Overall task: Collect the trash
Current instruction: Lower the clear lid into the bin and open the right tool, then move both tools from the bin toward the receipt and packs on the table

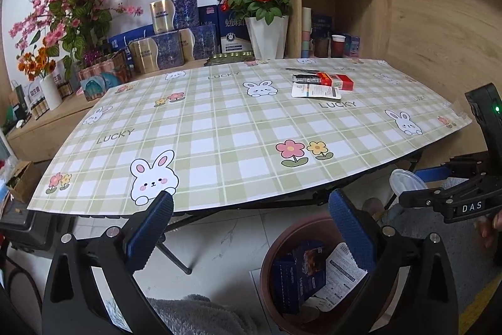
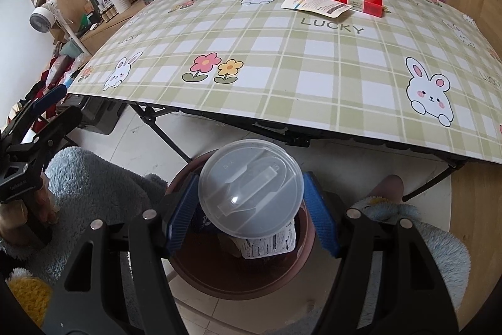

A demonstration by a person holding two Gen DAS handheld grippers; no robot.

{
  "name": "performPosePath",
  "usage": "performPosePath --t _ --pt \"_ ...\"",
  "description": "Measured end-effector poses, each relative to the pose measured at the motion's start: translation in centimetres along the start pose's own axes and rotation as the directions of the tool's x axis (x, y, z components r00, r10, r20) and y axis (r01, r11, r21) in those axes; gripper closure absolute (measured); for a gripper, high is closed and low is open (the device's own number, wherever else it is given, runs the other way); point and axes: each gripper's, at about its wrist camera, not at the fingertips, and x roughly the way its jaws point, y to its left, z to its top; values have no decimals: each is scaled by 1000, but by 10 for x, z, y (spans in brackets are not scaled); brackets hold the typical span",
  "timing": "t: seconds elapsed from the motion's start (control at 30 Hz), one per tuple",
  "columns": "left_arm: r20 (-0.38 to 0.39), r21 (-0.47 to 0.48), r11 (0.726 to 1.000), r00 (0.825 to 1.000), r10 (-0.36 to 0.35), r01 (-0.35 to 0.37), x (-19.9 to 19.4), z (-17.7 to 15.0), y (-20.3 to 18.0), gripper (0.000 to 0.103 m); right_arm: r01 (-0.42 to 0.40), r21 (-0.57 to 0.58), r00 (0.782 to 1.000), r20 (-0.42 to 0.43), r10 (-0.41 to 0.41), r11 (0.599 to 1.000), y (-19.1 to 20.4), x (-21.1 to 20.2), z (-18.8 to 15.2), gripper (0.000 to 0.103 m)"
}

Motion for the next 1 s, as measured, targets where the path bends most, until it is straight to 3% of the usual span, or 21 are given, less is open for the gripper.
performPosePath --t 0.13,0.2,0.43,0.6,1.0 --pt "-11 -20 1000 1000 0 -1 2 0 4 6 -16 -3 1000 3 16 1000 1 -1 0 34" --pt "-12 -22 1000 1000 0 0 2 0 5 6 -13 -14 1000 20 14 1000 3 -4 1 20" --pt "-13 -11 1000 1000 0 0 2 -1 4 6 61 -22 995 81 -59 998 3 -13 5 6" --pt "-16 -17 1000 1000 0 0 2 -1 5 6 130 26 985 107 -133 991 -10 -16 9 6" --pt "-30 2 1000 1000 3 -3 4 -1 3 6 122 94 975 175 -137 988 -36 -30 21 6"
